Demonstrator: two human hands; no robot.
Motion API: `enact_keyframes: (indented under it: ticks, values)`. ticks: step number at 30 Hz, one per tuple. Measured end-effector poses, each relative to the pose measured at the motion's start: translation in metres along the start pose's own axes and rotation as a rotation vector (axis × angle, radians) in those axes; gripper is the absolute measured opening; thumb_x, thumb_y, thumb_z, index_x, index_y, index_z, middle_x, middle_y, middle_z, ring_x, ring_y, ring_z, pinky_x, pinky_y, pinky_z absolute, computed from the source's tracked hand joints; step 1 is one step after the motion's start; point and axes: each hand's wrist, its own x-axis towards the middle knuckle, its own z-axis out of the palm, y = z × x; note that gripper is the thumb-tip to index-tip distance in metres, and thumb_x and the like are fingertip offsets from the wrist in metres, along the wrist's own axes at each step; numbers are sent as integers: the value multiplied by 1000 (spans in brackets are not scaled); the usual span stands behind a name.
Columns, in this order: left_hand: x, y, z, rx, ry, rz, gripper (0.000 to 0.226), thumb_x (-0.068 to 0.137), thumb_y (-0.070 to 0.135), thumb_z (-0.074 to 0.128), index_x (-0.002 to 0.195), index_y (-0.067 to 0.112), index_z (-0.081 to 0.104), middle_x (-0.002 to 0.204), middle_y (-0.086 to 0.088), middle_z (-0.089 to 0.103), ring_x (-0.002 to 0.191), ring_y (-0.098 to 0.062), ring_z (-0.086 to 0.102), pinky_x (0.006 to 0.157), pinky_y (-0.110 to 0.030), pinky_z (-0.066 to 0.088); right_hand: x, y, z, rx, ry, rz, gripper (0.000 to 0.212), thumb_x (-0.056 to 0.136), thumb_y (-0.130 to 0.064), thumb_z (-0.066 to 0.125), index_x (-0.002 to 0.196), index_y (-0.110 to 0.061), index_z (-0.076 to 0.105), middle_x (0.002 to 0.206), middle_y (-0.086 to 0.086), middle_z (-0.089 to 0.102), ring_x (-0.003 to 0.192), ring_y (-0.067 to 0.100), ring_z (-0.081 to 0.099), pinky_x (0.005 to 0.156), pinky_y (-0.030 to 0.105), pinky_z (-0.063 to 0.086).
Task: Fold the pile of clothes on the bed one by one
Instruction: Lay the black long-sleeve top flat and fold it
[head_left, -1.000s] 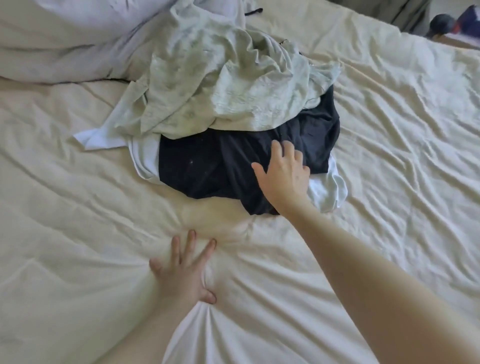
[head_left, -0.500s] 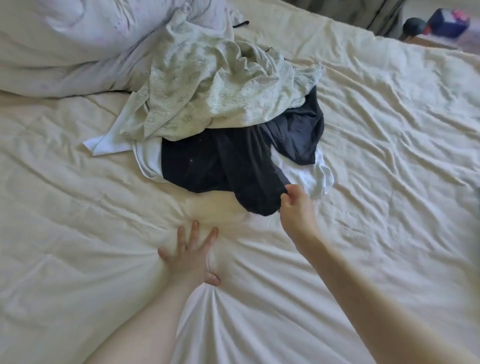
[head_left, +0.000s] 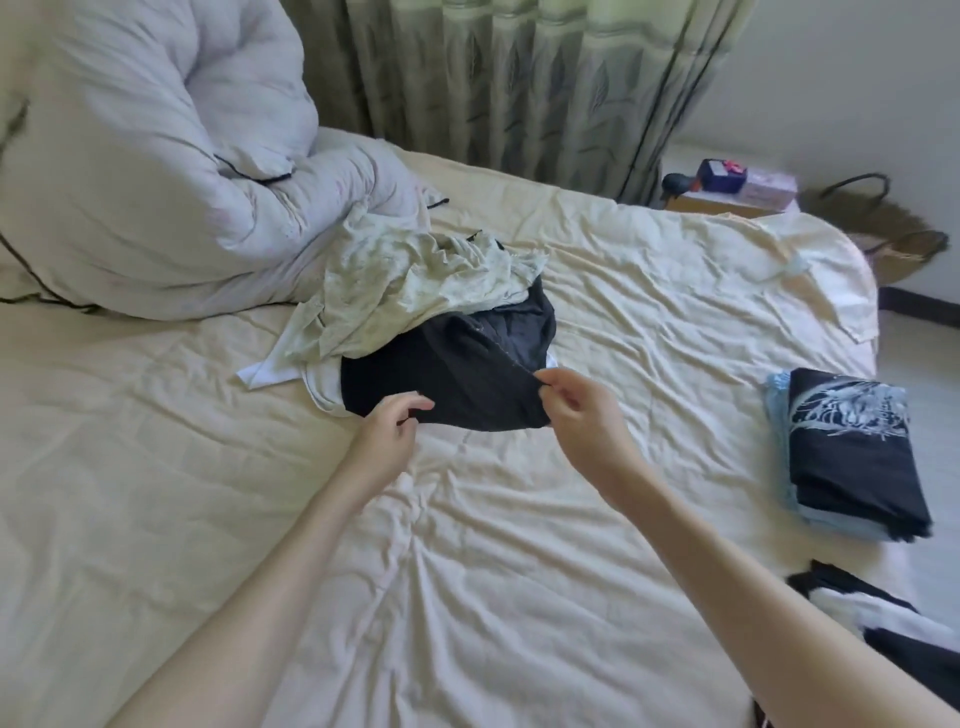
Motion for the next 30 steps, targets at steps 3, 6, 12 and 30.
enact_keyframes:
  ticks: [3, 6, 12, 30]
  values:
    - [-29, 90, -36, -51, -79, 250, 46, 97, 4, 40, 133, 30, 50, 139, 20, 37, 127, 7, 33, 100, -11, 30, -33, -50, -22, 14, -27, -40, 32, 95, -5, 39, 112, -8, 65, 73, 17, 58, 52, 27, 45, 48, 19, 33]
    - [-58, 168, -65, -67, -177, 401, 50, 97, 1, 40, 138, 28, 44, 141, 18, 40, 130, 9, 31, 104, -7, 25, -66, -107, -48, 50, 30, -141, 34, 90, -2, 41, 88, -20, 69, 76, 10, 66, 65, 25, 55, 55, 18, 38]
    - [-143, 265, -108, -195, -261, 469, 16, 94, 9, 55, 107, 12, 63, 103, -1, 68, 102, -11, 63, 87, -23, 48, -144, -201, -111, 120, 84, -303, 39, 86, -3, 45, 61, -27, 63, 64, -15, 61, 66, -1, 54, 59, 16, 43]
    - [-376, 280, -243, 337, 406, 505, 16, 89, 21, 60, 84, 36, 65, 70, 27, 61, 66, 12, 53, 58, -6, 35, -318, -315, -124, -270, 36, -640, 8, 95, -18, 53, 95, -19, 61, 88, -3, 59, 86, 17, 54, 63, 22, 39]
